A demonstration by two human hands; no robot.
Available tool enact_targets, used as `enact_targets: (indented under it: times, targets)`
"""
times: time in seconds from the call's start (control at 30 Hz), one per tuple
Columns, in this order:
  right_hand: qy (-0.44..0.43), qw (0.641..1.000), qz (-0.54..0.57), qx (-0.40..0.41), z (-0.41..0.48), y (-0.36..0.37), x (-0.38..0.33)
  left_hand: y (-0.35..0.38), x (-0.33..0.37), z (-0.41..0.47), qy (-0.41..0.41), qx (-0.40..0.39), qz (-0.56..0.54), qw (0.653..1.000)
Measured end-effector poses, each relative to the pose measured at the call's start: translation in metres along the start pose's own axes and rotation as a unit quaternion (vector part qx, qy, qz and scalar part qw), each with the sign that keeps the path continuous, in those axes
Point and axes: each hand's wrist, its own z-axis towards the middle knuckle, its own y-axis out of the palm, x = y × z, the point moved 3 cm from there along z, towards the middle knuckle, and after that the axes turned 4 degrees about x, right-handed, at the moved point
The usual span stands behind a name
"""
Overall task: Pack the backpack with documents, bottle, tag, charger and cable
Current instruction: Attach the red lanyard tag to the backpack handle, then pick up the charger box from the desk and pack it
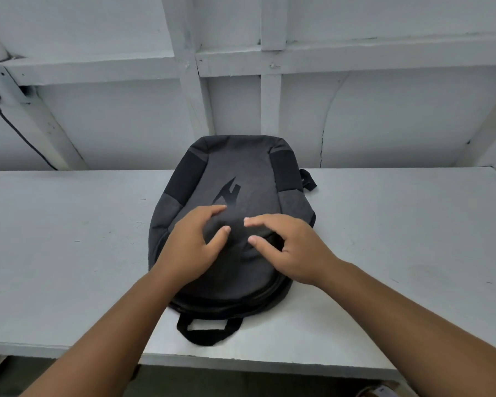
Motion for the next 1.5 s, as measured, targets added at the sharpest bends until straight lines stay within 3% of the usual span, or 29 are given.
enact_targets:
  times: [0.47, 0.93, 1.2, 1.4, 1.5]
  targets:
    - [0.070, 0.997, 0.010, -0.001, -0.008, -0.030, 0.013, 0.023, 0.049, 0.014, 0.007, -0.004, -0.010, 1.000]
    - [0.214, 0.963, -0.086, 0.141, -0.030, -0.069, 0.002, 0.067, 0.089, 0.071, 0.129, -0.132, -0.131, 0.974]
    - [0.346, 0.860, -0.167, 0.335, -0.134, -0.122, -0.041, 0.121, 0.209, 0.050, 0.255, -0.275, -0.258, 0.890]
    - [0.404, 0.746, -0.256, 0.464, -0.258, -0.152, -0.141, 0.130, 0.316, -0.056, 0.377, -0.386, -0.335, 0.773]
    - [0.432, 0.667, -0.312, 0.521, -0.336, -0.145, -0.221, 0.116, 0.367, -0.140, 0.427, -0.440, -0.364, 0.701]
